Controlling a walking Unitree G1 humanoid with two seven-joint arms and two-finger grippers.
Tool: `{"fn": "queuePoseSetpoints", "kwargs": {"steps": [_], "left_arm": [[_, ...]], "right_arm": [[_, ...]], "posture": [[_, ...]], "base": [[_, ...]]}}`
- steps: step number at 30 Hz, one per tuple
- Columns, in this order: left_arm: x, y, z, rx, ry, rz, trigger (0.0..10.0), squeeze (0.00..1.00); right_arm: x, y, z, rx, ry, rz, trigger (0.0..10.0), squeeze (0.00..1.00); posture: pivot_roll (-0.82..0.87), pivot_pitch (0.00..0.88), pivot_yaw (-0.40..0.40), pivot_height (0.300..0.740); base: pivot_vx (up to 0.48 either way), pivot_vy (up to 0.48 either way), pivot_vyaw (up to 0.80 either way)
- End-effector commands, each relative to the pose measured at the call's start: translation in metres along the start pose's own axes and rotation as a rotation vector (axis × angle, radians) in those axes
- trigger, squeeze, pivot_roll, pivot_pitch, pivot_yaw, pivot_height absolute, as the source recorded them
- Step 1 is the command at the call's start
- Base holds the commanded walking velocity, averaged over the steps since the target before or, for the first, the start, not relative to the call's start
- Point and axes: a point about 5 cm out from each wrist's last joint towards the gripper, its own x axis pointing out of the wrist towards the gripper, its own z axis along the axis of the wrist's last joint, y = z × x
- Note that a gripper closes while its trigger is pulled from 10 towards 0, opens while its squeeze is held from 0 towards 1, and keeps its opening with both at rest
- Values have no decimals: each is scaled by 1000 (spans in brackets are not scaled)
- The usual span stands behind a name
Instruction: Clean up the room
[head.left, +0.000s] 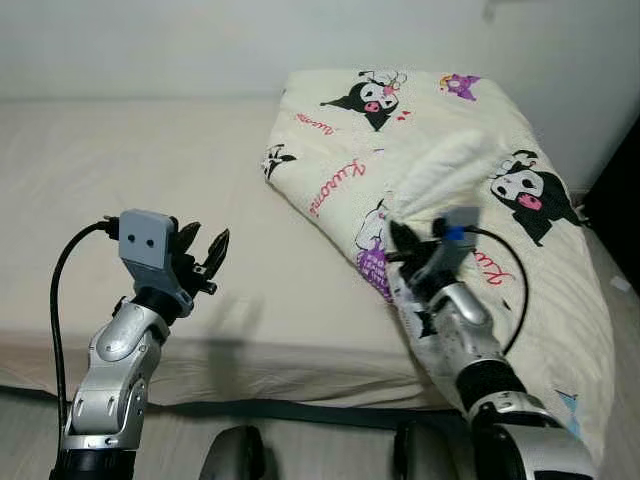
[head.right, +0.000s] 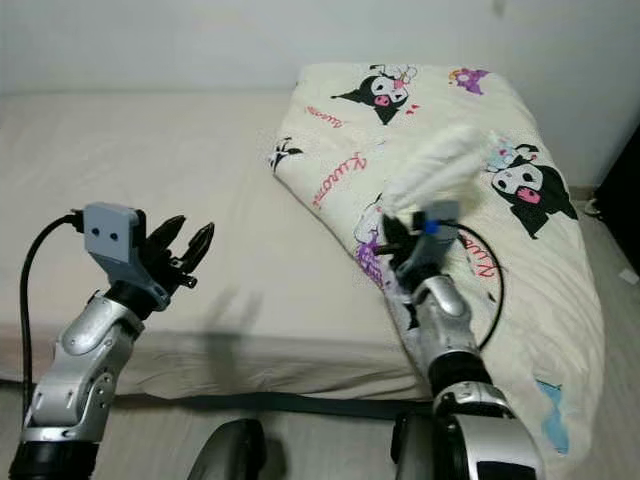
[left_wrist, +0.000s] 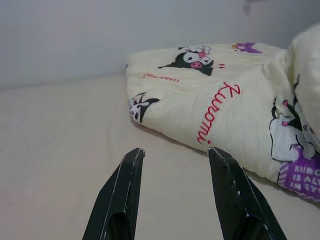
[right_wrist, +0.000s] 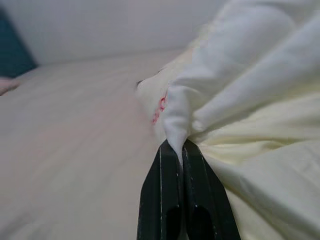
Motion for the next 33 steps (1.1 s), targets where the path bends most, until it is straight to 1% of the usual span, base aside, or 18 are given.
{"fn": "queuePoseSetpoints", "kwargs": {"steps": [1,2,3,6,10,13,15,16,17,18,20,21,23,26,27,29,31,33], "left_arm": [[-4,3,-1,11,13,5,10000,0],[-5,0,-2,6,14,-3,10000,0],[-5,0,-2,6,14,-3,10000,0],[-6,-3,-3,1,15,-8,10000,0],[-6,-3,-3,0,15,-8,10000,0],[-6,-3,-2,-3,11,-5,10000,0],[-6,-3,-2,-3,11,-5,10000,0],[-5,-1,-2,2,5,12,10000,0],[-3,14,2,28,-17,115,10000,0],[-3,14,2,28,-17,115,10000,0],[-2,35,7,55,-51,262,10000,0],[-2,35,7,55,-51,262,10000,0],[-2,46,12,55,-67,324,10000,0],[-1,55,18,55,-84,331,10000,0],[-1,55,18,55,-84,331,10000,0],[1,55,20,60,-89,302,10000,0],[1,55,20,60,-89,302,10000,0],[2,49,20,63,-85,260,10000,0]], "right_arm": [[-1,18,-9,-23,37,107,0,0],[-6,38,-23,-39,80,215,0,0],[-6,38,-23,-39,80,215,0,0],[-16,59,-37,-41,120,329,0,0],[-18,63,-40,-40,128,349,0,0],[-27,72,-47,-46,159,421,0,0],[-27,72,-47,-46,159,421,0,0],[-32,78,-51,-50,181,468,0,0],[-39,86,-57,-59,208,523,0,0],[-39,86,-57,-59,208,523,0,0],[-47,96,-63,-73,235,582,0,0],[-47,96,-63,-73,235,582,0,0],[-49,101,-64,-76,240,605,0,0],[-51,114,-64,-69,239,672,0,0],[-51,114,-64,-69,239,672,0,0],[-55,123,-65,-74,251,738,0,0],[-55,123,-65,-74,251,738,0,0],[-65,131,-69,-88,293,838,0,0]], "posture": [[98,139,22,568],[99,140,22,568],[99,140,22,568],[97,141,23,568],[97,141,23,568],[94,141,24,568],[94,141,24,568],[91,141,27,568],[88,141,29,568],[88,141,29,568],[88,140,29,568],[88,140,29,568],[89,140,27,568],[92,140,26,568],[92,140,26,568],[95,140,24,568],[95,140,24,568],[94,139,24,568]], "base": [[0,0,0],[0,0,0],[0,0,0],[0,0,0],[0,0,0],[0,0,0],[0,0,0],[0,0,0],[0,0,0],[0,0,0],[0,0,0],[0,0,0],[0,0,0],[0,0,0],[0,0,0],[0,0,0],[0,0,0],[0,0,0]]}}
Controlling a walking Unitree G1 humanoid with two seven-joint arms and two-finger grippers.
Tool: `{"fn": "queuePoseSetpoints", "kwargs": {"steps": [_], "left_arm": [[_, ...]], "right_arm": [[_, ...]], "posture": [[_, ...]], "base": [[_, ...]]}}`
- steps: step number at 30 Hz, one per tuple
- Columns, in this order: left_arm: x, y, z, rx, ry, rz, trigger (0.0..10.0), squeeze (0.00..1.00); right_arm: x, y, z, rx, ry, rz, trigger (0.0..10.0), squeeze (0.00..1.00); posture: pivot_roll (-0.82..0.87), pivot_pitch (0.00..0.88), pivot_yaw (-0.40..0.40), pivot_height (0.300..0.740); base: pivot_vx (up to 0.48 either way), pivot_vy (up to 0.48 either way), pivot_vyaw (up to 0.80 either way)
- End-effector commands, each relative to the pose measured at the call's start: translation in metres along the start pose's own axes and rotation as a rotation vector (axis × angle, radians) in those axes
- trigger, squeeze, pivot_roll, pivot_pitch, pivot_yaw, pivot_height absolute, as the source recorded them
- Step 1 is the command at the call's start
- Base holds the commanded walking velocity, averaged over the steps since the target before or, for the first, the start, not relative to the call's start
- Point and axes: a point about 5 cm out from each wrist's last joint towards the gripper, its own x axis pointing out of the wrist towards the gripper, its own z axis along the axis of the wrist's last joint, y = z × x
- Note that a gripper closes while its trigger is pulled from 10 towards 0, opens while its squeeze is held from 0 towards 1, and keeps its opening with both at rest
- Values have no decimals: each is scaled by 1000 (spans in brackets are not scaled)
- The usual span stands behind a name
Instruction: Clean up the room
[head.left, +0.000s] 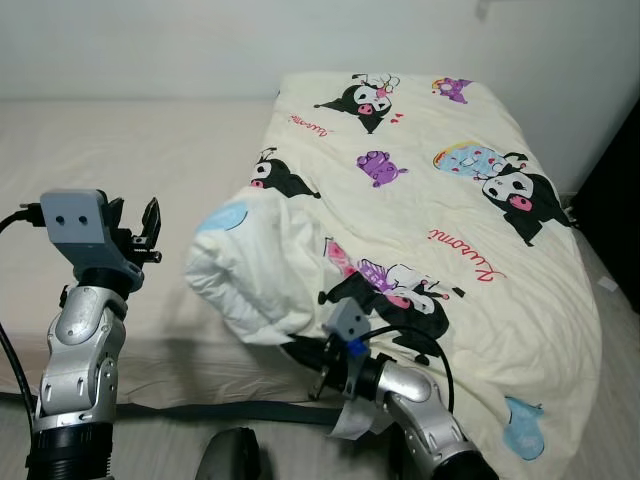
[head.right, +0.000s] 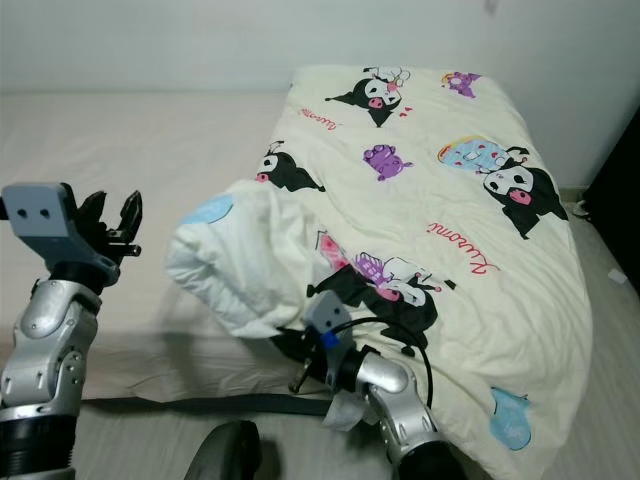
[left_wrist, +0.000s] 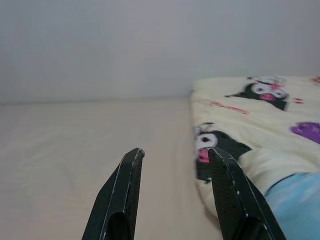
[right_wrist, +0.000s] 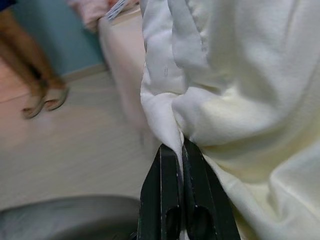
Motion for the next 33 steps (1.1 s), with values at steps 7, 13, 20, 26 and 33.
{"fn": "queuePoseSetpoints", "kwargs": {"steps": [7,13,20,26,33], "left_arm": [[-1,-6,-3,31,5,-53,10000,0],[1,-10,-6,27,20,-96,10000,0],[-5,-32,-15,9,46,-170,10000,0],[-8,-44,-19,-13,60,-206,10000,0],[-9,-53,-24,-34,86,-247,10000,0]], "right_arm": [[1,30,-11,-24,88,228,1216,0],[-14,43,-27,-50,211,333,8235,0],[-24,33,-30,-31,252,261,10000,1000],[-29,30,-26,-22,252,240,10000,0],[-37,39,-2,168,118,320,10000,0]], "posture": [[91,137,27,568],[91,134,26,568],[84,126,32,568],[79,119,39,568],[80,111,37,568]], "base": [[0,0,0],[0,0,0],[0,0,0],[0,0,0],[0,0,0]]}}
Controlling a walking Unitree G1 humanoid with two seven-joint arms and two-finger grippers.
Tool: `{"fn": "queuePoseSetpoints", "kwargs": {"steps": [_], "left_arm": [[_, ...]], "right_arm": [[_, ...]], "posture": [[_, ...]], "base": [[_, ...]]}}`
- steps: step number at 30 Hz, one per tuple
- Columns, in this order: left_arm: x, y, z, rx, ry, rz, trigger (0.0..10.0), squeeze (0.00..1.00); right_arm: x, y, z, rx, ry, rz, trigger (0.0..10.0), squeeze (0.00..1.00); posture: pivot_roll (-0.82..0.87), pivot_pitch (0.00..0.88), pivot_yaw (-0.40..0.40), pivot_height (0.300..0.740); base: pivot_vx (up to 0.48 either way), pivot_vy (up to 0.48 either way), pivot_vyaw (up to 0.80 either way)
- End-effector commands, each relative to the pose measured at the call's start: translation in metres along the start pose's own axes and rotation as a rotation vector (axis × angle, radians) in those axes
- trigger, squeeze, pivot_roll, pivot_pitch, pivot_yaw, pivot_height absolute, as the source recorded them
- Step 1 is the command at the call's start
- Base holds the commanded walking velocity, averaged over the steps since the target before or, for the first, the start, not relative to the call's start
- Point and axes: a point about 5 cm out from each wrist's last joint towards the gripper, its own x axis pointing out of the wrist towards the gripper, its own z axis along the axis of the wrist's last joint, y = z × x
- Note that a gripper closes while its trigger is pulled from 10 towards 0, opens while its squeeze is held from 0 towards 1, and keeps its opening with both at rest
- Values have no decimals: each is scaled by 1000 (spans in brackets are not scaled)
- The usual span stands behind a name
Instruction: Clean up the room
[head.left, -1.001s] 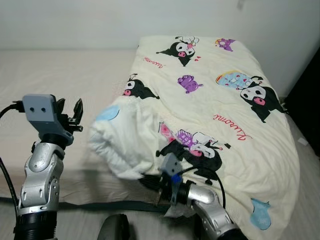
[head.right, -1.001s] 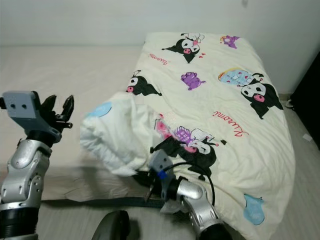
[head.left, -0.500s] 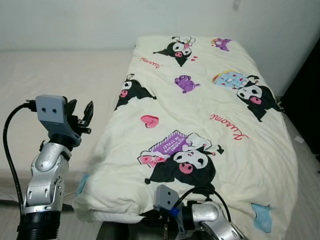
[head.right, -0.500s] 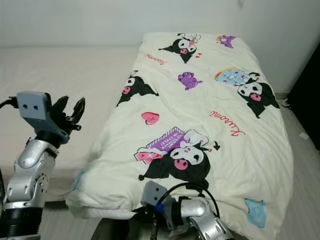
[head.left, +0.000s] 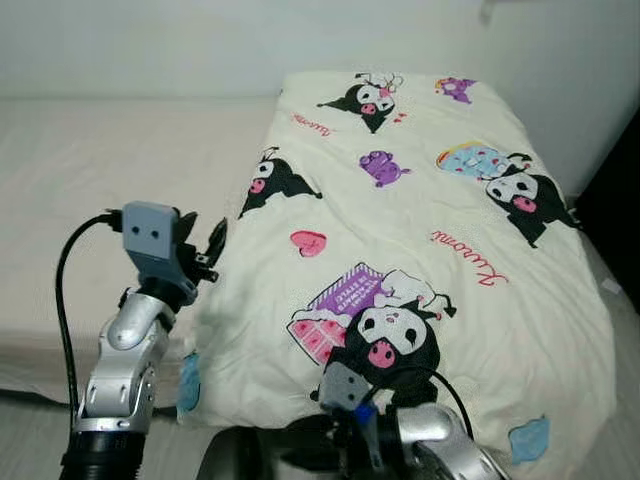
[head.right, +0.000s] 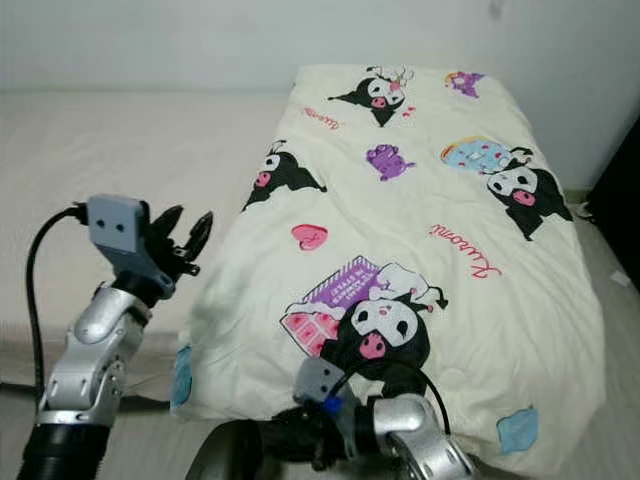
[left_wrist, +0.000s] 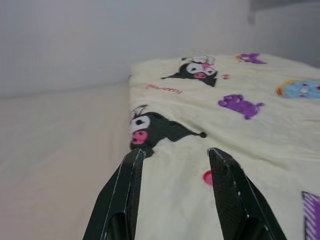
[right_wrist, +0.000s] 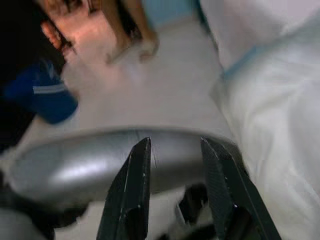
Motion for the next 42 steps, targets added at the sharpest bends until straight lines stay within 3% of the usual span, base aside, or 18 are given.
{"fn": "queuePoseSetpoints", "kwargs": {"steps": [1,2,3,4,5,6,7,11,14,15,17,21,24,28,30,42], "left_arm": [[-4,-3,-15,-29,91,-16,10000,0],[-5,-4,-21,-42,131,-20,10000,0],[-5,-4,-21,-42,131,-20,10000,0],[-9,-7,-31,-39,192,-28,10000,0],[-12,-9,-35,-21,211,-31,10000,0],[-12,-9,-35,-21,211,-31,10000,0],[-13,-10,-38,-8,224,-34,10000,0],[-18,-13,-49,2,242,-6,10000,0],[-28,-21,-64,11,278,3,10000,0],[-28,-21,-64,11,278,3,10000,0],[-35,-20,-73,-5,308,64,10000,0],[-39,-18,-77,-83,330,141,10000,0],[-37,-30,-73,-103,306,75,10000,0],[-34,-42,-71,-97,293,27,10000,0],[-32,-47,-71,-146,300,-3,10000,0],[-28,-49,-71,-169,304,0,10000,0]], "right_arm": [[-5,-11,19,-11,-134,-134,10000,0],[-9,-19,27,-28,-189,-233,10000,0],[-9,-19,27,-28,-189,-233,10000,0],[-20,-39,35,-38,-250,-477,10000,0],[-27,-50,35,-32,-243,-611,10000,0],[-27,-50,35,-32,-243,-611,10000,0],[-33,-56,35,-24,-235,-700,10000,0],[-51,-59,37,-84,-248,-906,10000,0],[-78,-62,43,-62,-356,-1246,10000,0],[-78,-62,43,-62,-356,-1246,10000,0],[-88,-58,39,-81,-370,-1386,10000,0],[-90,-56,31,-82,-344,-1447,10000,0],[-87,-52,25,-49,-355,-1419,10000,0],[-92,-50,12,5,-343,-1503,10000,0],[-92,-50,12,6,-342,-1513,10000,0],[-83,-50,9,2,-323,-1509,10000,0]], "posture": [[81,104,34,568],[81,104,34,568],[81,104,34,568],[75,96,36,568],[71,84,39,568],[71,84,39,568],[70,81,39,568],[56,57,42,568],[40,28,47,568],[40,28,47,568],[31,19,56,568],[27,12,62,568],[23,18,73,568],[30,5,74,588],[27,7,74,598],[21,5,69,648]], "base": [[0,0,0],[0,0,0],[0,0,0],[0,0,0],[0,0,0],[0,0,0],[0,0,0],[0,0,0],[0,0,0],[0,0,0],[0,0,0],[0,0,0],[0,0,0],[0,0,0],[0,0,0],[0,0,0]]}}
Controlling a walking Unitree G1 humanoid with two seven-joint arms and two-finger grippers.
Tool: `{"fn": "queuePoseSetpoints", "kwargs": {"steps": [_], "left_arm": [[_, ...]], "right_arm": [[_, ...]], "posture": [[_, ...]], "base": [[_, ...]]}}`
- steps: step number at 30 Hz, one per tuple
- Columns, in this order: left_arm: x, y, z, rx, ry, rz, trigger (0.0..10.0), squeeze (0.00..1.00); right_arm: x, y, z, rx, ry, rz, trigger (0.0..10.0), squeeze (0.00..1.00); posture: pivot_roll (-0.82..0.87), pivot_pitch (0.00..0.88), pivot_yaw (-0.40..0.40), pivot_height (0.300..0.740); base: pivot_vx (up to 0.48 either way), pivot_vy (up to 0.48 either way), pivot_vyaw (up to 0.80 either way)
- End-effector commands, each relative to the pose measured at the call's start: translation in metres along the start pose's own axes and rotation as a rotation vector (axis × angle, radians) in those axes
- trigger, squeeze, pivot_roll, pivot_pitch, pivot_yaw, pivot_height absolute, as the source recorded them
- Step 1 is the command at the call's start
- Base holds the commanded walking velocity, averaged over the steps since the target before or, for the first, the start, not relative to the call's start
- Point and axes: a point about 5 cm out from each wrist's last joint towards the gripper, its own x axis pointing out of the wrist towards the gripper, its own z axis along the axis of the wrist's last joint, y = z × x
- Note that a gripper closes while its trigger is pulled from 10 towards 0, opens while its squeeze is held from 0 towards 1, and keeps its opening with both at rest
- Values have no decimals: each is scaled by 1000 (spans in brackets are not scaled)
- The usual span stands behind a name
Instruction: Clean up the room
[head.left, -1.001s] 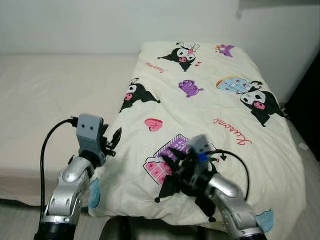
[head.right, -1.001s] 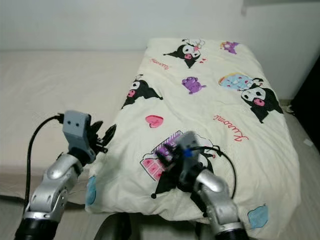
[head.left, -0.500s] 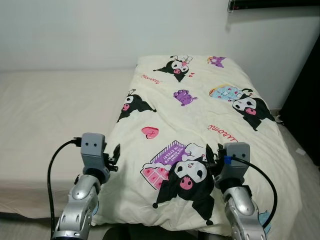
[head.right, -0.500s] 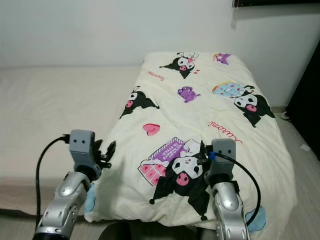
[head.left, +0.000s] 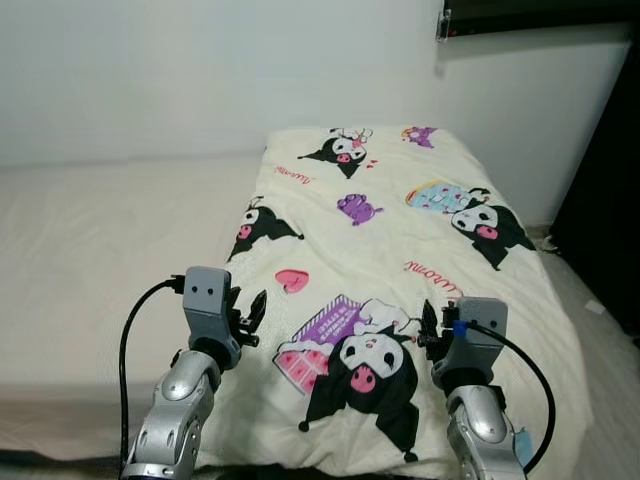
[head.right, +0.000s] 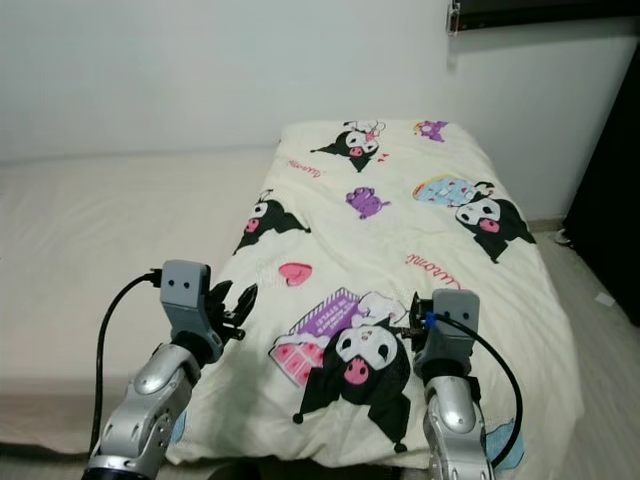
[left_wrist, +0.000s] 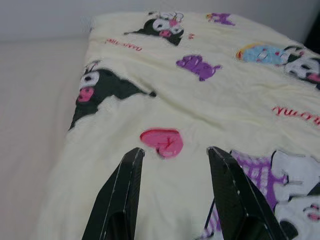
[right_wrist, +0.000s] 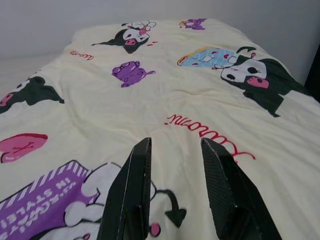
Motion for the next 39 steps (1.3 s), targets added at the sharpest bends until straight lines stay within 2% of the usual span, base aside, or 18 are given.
{"fn": "queuePoseSetpoints", "kwargs": {"steps": [1,5,9,18,22,23,24,25,26,30,34,39], "left_arm": [[2,2,-1,-1,14,6,10000,0],[1,6,1,54,-4,30,10000,0],[-1,8,2,67,-21,56,10000,0],[0,13,5,-17,-18,88,10000,0],[-2,12,3,37,-6,62,10000,0],[-3,12,3,83,-14,69,10000,0],[-3,12,3,83,-14,69,10000,0],[-3,12,3,142,-33,74,10000,0],[-3,12,4,156,-41,74,10000,0],[-3,11,0,123,-28,67,10000,0],[-5,10,-2,114,-22,59,10000,0],[-8,11,-3,107,-16,60,10000,0]], "right_arm": [[-1,9,-4,6,10,28,10000,0],[-2,12,-5,0,11,37,10000,0],[-2,13,-5,-7,4,38,10000,0],[-3,18,-4,-9,0,60,10000,0],[-4,19,-6,-9,7,66,10000,0],[-4,19,-6,-12,9,69,10000,0],[-4,19,-6,-12,9,69,10000,0],[-4,20,-7,-14,13,73,10000,0],[-4,20,-7,-14,15,74,10000,0],[-6,24,-15,39,66,96,10000,0],[-8,29,-17,-5,73,121,10000,0],[-8,29,-18,2,76,115,10000,0]], "posture": [[22,0,64,653],[23,3,64,673],[24,3,65,688],[26,10,65,718],[27,11,63,738],[26,12,63,740],[26,12,63,740],[26,13,62,740],[26,13,62,740],[23,13,64,740],[25,19,67,740],[26,24,68,740]], "base": [[0,0,0],[0,0,0],[0,0,0],[0,0,0],[0,0,0],[0,0,0],[0,0,0],[0,0,0],[0,0,0],[0,0,0],[0,0,0],[0,0,0]]}}
